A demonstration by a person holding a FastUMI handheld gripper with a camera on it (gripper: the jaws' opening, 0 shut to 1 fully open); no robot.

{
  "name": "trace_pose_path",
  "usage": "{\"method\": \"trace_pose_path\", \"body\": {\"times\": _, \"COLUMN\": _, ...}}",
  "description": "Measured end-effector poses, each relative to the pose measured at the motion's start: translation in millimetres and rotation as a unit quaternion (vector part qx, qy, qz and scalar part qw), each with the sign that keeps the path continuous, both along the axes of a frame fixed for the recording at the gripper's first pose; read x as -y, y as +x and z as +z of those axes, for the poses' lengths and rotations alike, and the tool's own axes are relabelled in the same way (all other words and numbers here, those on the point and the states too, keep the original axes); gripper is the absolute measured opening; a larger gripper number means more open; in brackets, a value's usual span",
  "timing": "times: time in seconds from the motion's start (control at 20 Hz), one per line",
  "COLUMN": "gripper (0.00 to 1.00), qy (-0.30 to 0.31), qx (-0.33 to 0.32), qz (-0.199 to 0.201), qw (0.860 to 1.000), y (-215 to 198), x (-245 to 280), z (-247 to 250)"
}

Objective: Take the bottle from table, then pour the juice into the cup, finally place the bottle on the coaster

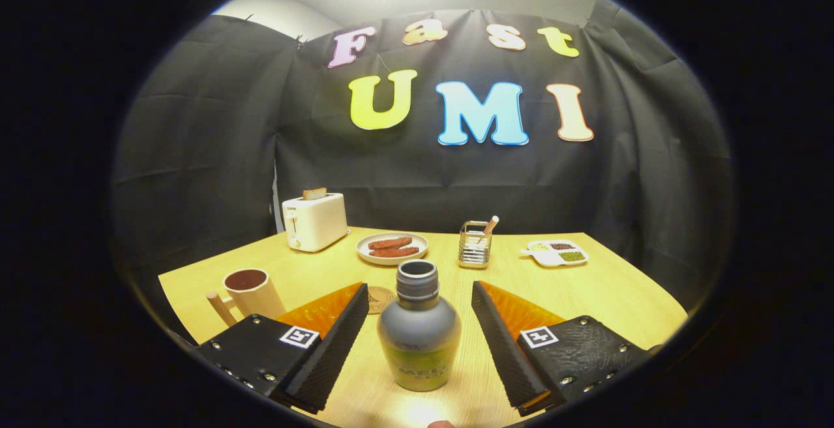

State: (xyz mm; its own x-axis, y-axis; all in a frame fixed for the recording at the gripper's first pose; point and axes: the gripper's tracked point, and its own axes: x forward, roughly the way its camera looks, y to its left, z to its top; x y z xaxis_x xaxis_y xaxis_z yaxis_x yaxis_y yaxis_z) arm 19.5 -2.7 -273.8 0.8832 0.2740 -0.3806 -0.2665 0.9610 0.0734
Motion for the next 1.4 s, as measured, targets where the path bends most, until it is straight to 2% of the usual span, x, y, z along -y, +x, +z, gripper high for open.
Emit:
{"method": "trace_pose_path", "body": {"times": 0.3, "gripper": 0.97, "qy": 0.003, "qx": -0.047, "qz": 0.010, "qw": 0.999, "y": -9, "x": 1, "z": -38}}
{"method": "trace_pose_path", "body": {"times": 0.65, "gripper": 0.97, "qy": -0.021, "qx": -0.080, "qz": 0.034, "qw": 0.996, "y": -21, "x": -7, "z": -71}}
{"method": "trace_pose_path", "body": {"times": 1.05, "gripper": 0.94, "qy": -0.046, "qx": -0.089, "qz": 0.025, "qw": 0.995, "y": -21, "x": -2, "z": -87}}
{"method": "trace_pose_path", "body": {"times": 1.1, "gripper": 0.80, "qy": -0.046, "qx": -0.094, "qz": 0.027, "qw": 0.994, "y": -21, "x": -3, "z": -88}}
{"method": "trace_pose_path", "body": {"times": 1.25, "gripper": 0.79, "qy": -0.060, "qx": -0.108, "qz": 0.027, "qw": 0.992, "y": -20, "x": -6, "z": -86}}
{"method": "trace_pose_path", "body": {"times": 1.4, "gripper": 0.76, "qy": -0.094, "qx": -0.111, "qz": 0.047, "qw": 0.988, "y": -21, "x": -14, "z": -79}}
